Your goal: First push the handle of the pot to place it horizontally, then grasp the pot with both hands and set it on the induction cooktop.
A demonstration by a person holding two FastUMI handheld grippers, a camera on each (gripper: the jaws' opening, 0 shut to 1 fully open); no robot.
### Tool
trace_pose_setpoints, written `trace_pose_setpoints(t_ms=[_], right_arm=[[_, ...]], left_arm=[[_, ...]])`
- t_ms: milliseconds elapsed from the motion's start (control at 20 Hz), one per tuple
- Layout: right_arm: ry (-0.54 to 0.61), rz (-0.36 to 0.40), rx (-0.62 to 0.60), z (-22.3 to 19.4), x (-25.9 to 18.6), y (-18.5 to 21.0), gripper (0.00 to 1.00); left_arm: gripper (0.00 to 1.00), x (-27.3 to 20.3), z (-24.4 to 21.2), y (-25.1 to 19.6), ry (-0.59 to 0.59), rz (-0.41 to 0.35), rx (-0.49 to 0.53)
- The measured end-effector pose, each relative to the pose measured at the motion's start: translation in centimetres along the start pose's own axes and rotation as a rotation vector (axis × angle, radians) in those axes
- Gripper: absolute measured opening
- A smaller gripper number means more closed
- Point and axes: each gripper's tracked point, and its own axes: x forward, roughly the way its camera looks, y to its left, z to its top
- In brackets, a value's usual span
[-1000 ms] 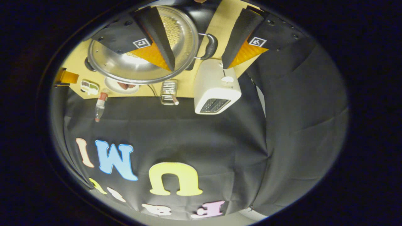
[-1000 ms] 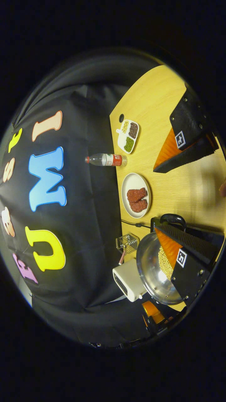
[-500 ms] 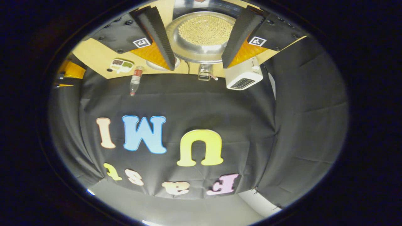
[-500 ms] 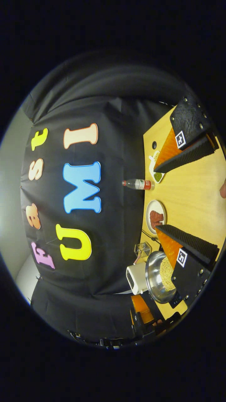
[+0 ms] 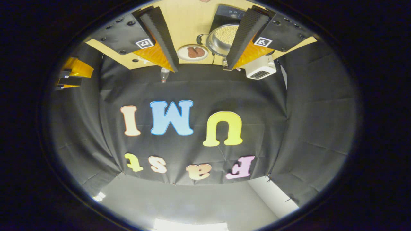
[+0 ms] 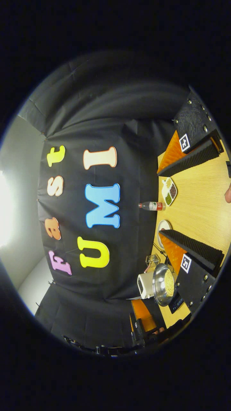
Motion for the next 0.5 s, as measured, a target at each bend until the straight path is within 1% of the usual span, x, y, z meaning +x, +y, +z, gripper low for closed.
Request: trace_pose_setpoints(t_ms=[50, 200, 250, 350, 500], right_arm=[[-0.020, -0.007, 0.000, 0.5, -0.9, -0.1, 0.99], [-0.050, -0.026, -0.007, 1.5, -3.1, 0.4, 0.99], [-0.059, -0.021, -0.002, 1.8, -3.7, 0.9, 0.99], [-0.065, -0.047, 0.006, 1.9, -4.4, 1.2, 0.99], [-0.076, -0.060, 0.032, 2.3, -5.4, 2.6, 0.99]], left_arm=[[0.97, -0.9, 0.4, 0.1, -0.008, -0.003, 0.011], [1.00, -3.3, 1.7, 1.0, -0.032, 0.000, 0.043], [1.00, -4.0, 2.1, 1.3, -0.043, 0.000, 0.046], [1.00, -5.2, 2.6, 2.2, -0.053, -0.002, 0.045], [1.00, -6.1, 3.2, 3.3, -0.063, -0.018, 0.037]])
